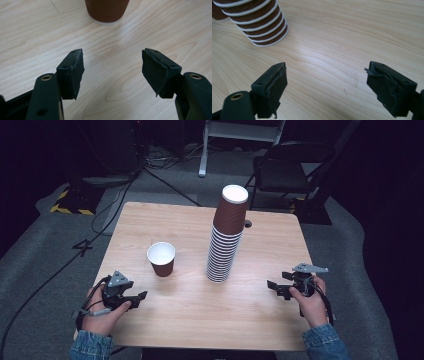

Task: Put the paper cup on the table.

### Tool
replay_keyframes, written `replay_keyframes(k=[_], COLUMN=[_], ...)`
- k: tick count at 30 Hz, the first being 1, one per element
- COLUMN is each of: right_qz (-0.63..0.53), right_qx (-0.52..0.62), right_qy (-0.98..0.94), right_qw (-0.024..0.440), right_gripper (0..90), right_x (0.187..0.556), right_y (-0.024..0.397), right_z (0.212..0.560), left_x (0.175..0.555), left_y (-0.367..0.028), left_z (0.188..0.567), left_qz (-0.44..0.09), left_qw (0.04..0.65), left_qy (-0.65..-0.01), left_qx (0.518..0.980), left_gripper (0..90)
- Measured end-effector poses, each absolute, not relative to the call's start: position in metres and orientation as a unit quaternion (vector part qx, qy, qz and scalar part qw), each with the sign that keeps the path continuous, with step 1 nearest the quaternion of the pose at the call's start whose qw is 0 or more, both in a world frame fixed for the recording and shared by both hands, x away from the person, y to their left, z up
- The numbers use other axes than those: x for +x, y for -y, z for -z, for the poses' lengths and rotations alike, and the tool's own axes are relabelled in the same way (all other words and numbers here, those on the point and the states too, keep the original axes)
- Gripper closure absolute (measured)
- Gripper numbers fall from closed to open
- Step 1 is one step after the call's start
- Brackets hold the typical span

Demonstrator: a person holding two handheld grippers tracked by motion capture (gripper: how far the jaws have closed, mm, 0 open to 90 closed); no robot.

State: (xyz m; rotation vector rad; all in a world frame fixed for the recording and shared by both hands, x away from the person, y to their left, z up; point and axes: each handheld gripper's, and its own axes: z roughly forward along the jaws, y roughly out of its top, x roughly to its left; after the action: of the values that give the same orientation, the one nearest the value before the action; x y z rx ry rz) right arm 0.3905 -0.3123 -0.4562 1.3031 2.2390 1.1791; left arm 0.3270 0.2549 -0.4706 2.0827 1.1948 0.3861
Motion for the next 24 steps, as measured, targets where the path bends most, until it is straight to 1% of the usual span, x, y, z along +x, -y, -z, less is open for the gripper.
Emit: replay_keyframes(k=[3, 8, 15, 16, 20, 24], right_qz=[-0.392, -0.380, -0.359, -0.351, -0.330, -0.325], right_qx=[0.454, 0.449, 0.445, 0.446, 0.444, 0.448], right_qy=[-0.783, -0.790, -0.798, -0.799, -0.806, -0.806], right_qw=[0.166, 0.172, 0.190, 0.197, 0.211, 0.210], right_gripper=[17.3, 17.3, 17.4, 17.6, 17.5, 17.5], right_x=[0.390, 0.390, 0.389, 0.389, 0.390, 0.390], right_y=[0.311, 0.310, 0.307, 0.306, 0.303, 0.303], right_z=[0.460, 0.470, 0.480, 0.481, 0.486, 0.489], left_x=[0.330, 0.333, 0.336, 0.336, 0.337, 0.339], left_y=[-0.256, -0.256, -0.258, -0.258, -0.258, -0.260], left_z=[0.477, 0.487, 0.495, 0.496, 0.502, 0.504], left_qz=[-0.151, -0.149, -0.163, -0.172, -0.172, -0.183], left_qw=[0.341, 0.329, 0.319, 0.314, 0.329, 0.337], left_qy=[-0.464, -0.467, -0.463, -0.460, -0.465, -0.464], left_qx=[0.804, 0.807, 0.811, 0.813, 0.803, 0.799], left_gripper=[33.8, 31.9, 30.5, 30.4, 29.2, 26.8])
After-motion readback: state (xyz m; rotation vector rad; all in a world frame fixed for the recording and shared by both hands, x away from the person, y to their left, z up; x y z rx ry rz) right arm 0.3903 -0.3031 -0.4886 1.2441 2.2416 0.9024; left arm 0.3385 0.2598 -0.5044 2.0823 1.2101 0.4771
